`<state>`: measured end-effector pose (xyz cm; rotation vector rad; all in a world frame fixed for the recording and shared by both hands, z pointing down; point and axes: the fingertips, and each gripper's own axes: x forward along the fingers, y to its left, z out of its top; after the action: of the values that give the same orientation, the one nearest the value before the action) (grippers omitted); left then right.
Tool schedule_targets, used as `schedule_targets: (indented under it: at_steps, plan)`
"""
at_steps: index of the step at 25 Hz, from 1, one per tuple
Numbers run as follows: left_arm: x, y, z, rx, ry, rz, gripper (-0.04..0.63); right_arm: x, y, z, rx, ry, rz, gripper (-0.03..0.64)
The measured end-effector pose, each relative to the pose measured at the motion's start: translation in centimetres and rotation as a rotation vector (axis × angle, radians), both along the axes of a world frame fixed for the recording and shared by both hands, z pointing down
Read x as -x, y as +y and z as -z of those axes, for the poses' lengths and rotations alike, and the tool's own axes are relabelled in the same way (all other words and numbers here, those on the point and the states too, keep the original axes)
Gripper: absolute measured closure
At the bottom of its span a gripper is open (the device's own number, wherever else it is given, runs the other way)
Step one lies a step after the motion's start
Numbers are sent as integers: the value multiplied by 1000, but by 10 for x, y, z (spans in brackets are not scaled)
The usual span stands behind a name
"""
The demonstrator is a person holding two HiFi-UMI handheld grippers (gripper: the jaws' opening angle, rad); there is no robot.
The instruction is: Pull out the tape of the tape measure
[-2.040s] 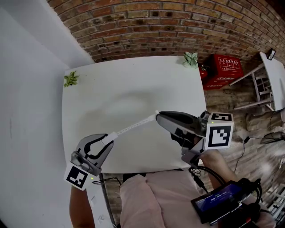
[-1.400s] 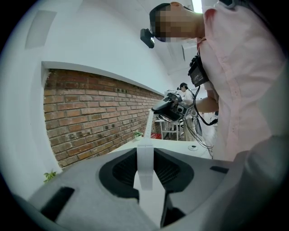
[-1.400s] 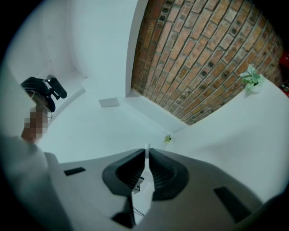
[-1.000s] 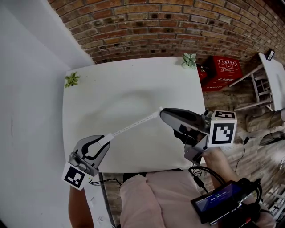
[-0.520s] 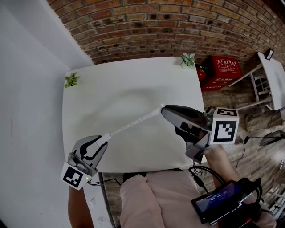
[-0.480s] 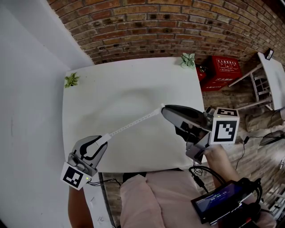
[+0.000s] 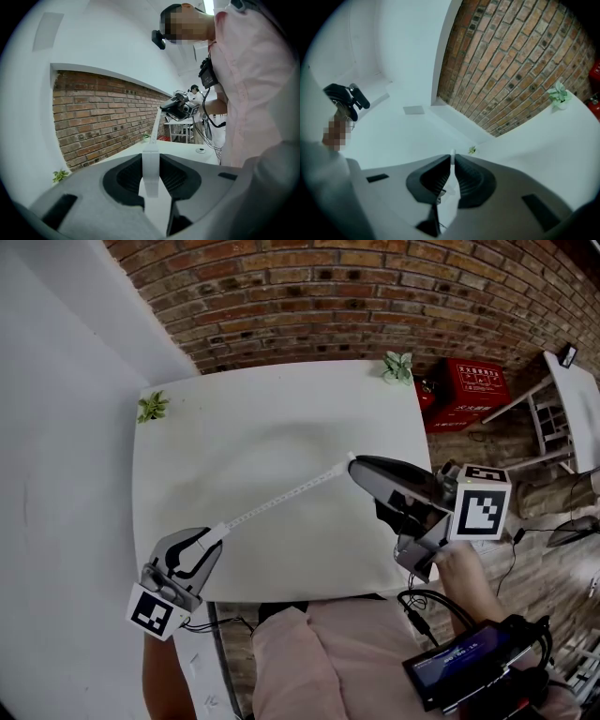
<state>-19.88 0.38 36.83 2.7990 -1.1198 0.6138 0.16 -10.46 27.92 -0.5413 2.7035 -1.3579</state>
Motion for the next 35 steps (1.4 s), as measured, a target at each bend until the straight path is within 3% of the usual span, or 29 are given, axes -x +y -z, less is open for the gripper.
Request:
schedule_targets:
  at_steps: [35]
  plan:
    - [13, 3, -6, 14, -18, 32, 492, -9, -6, 0, -10, 13, -35, 583]
